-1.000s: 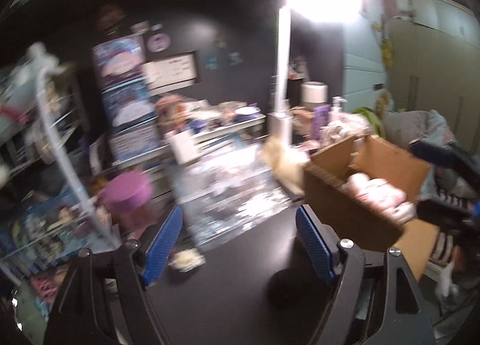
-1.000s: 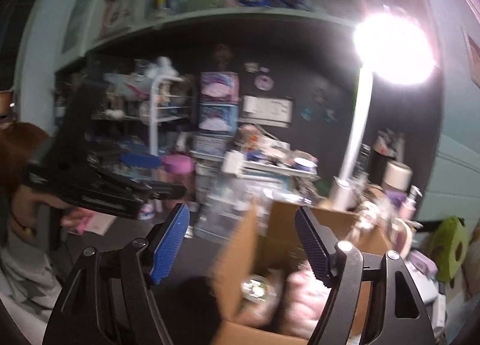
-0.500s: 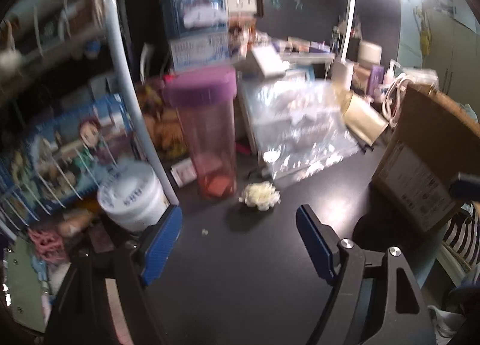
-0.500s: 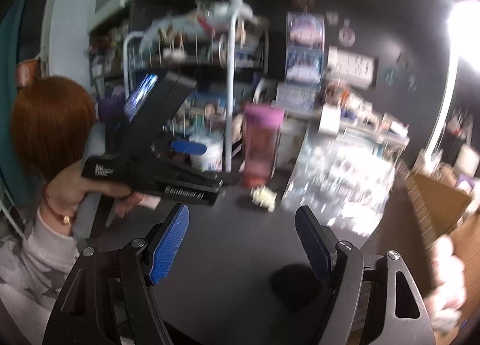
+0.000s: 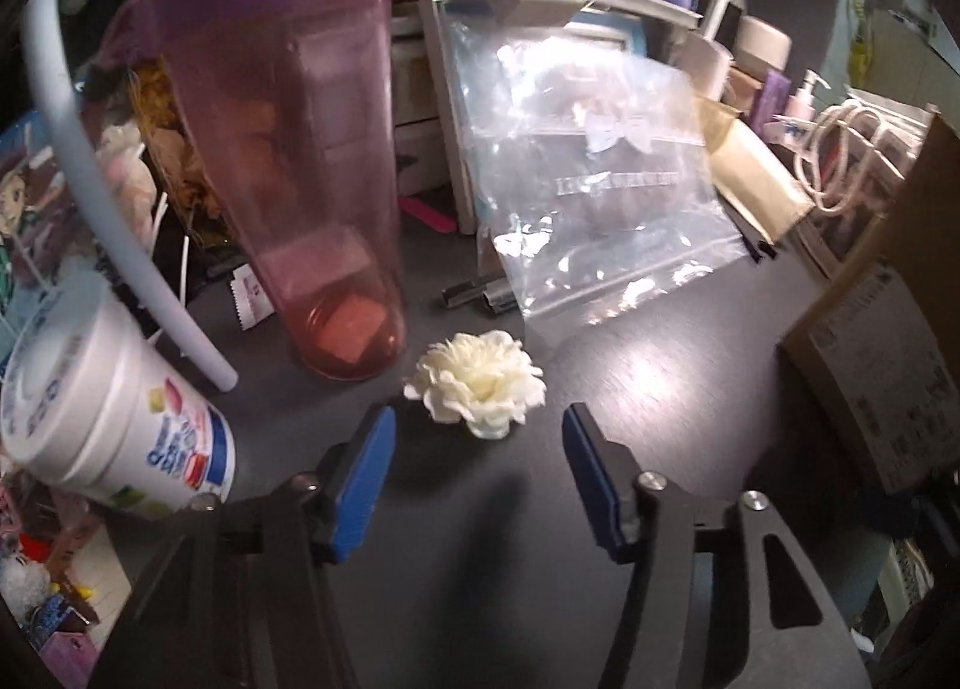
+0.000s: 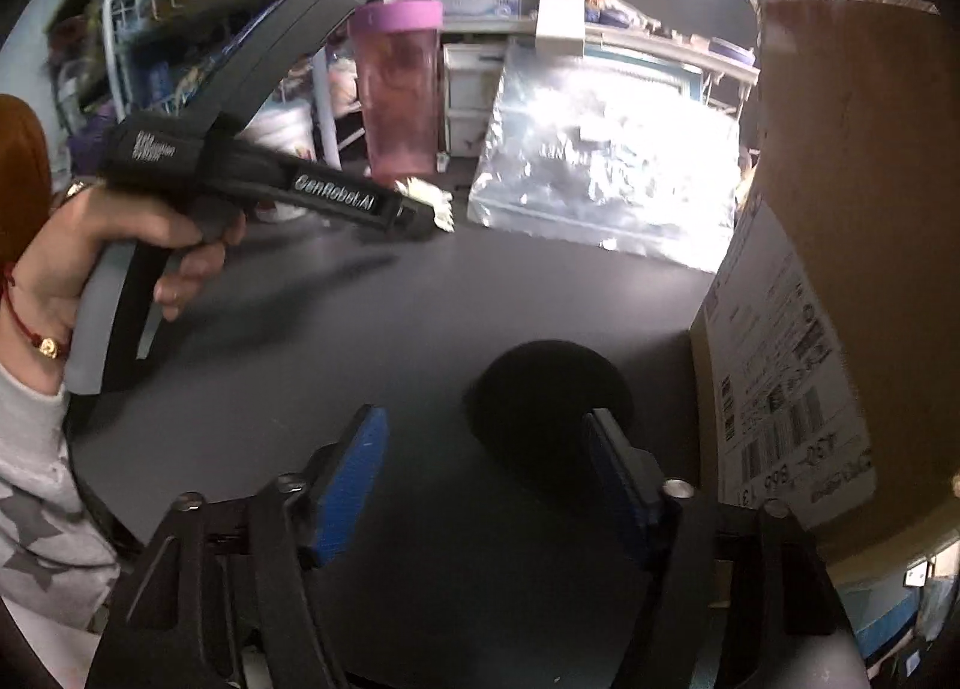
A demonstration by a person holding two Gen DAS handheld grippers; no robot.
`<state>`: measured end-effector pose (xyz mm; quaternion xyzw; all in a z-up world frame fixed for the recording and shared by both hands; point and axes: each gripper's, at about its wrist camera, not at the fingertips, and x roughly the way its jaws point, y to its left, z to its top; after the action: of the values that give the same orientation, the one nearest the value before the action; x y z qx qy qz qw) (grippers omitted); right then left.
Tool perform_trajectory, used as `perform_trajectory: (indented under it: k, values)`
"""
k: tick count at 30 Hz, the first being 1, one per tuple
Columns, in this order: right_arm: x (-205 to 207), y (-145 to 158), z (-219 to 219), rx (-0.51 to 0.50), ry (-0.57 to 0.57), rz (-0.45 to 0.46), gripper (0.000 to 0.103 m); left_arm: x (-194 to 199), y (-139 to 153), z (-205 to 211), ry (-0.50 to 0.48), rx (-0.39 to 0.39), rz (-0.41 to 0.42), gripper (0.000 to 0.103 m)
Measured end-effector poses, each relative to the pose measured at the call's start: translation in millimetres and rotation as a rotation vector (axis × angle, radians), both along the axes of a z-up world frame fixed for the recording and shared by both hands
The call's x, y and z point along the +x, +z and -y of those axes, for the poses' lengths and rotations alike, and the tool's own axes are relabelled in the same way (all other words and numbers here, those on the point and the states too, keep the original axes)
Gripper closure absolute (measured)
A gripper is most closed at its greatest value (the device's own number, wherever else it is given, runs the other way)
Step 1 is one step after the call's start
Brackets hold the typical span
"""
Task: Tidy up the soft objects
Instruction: 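Lower the right tool onto the black foam ball and close it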
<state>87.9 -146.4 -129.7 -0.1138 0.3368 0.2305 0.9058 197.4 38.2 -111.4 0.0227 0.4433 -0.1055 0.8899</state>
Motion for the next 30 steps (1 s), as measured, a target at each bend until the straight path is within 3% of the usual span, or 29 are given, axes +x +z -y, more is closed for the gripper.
perform_trajectory:
  k: [9, 15, 19, 26, 30]
  values:
    - [22, -3, -6, 0.005, 0.045, -0.024, 0.049, 11, -8, 0, -0.008, -0.006, -0.023, 0.087]
    - [32, -1, -13, -0.004, 0.049, -0.009, 0.048, -7, -3, 0, -0.027, 0.004, -0.006, 0.089]
    - [37, -4, -12, -0.047, 0.006, -0.012, 0.036, -25, 0, -1, -0.051, 0.009, -0.002, 0.089]
    - [47, -12, -11, -0.054, 0.008, -0.04, 0.036, -43, -1, -1, -0.07, 0.014, 0.0, 0.089]
    - [48, -10, -13, -0.057, 0.019, -0.021, 0.063, -50, -1, -4, -0.077, 0.007, 0.003, 0.089]
